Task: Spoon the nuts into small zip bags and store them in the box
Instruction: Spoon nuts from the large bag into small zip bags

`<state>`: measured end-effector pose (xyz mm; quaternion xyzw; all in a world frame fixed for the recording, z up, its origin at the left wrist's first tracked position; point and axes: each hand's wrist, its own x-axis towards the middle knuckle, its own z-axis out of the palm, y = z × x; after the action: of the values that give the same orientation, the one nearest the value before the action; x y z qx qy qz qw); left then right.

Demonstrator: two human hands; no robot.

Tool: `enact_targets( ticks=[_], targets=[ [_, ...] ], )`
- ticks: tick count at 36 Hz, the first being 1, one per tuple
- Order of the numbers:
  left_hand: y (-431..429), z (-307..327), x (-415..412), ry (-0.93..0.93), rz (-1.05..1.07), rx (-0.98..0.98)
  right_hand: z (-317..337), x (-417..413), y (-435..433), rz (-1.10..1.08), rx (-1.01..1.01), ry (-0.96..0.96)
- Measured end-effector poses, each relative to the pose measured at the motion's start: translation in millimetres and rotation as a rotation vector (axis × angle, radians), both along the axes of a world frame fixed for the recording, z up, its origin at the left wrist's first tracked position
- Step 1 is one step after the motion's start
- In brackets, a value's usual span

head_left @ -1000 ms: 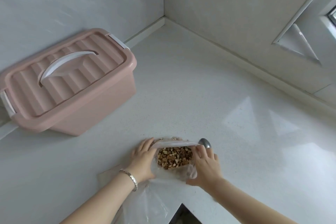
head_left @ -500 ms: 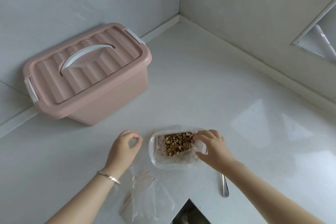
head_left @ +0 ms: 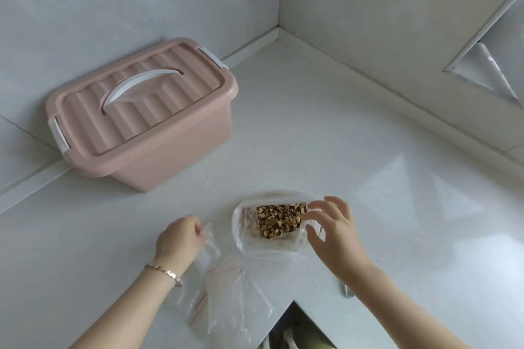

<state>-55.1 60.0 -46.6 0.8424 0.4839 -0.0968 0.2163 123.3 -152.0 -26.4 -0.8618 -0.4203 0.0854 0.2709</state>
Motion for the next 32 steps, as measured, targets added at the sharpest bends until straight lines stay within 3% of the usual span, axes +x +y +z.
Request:
enact_targets(
  ticks=[5, 9, 14, 20, 24, 27, 29, 32],
  targets=[
    [-20.6, 57.3, 36.1, -0.449, 0.104, -0.165, 33.9, -9.7, 11.1, 0.013, 0.114, 0.127],
    [-51.5, 98.8, 61.9, -0.679, 0.100, -0.336, 60.3, -21.0, 21.4, -0.082, 0.134, 0.478],
    [-79.8, 113.4, 78.9, -0.799, 0.107, -0.645, 70.2, -19.8, 22.2, -0.139, 0.235, 0.675],
    [-87.0, 113.3, 79.8, -0.831, 0.288, -0.938, 67.2, -5.8, 3.0, -0.216, 0.367, 0.811],
    [-91.8, 113.7, 78.2, -0.837, 0.323, -0.920, 65.5, 0.8, -3.9, -0.268, 0.369, 0.779],
    [-97.2, 111.4, 79.8, -0.843, 0.371, -0.807, 64.8, -2.6, -4.7, -0.365, 0.345, 0.458],
    [-101.7, 110.1, 81.4, -0.853, 0.364, -0.700, 69.7, -8.6, -3.7, -0.381, 0.381, 0.346],
    [-108.8, 111.0, 83.1, -0.879, 0.292, -0.567, 79.6, -15.5, 0.6, -0.321, 0.421, 0.466]
  ],
)
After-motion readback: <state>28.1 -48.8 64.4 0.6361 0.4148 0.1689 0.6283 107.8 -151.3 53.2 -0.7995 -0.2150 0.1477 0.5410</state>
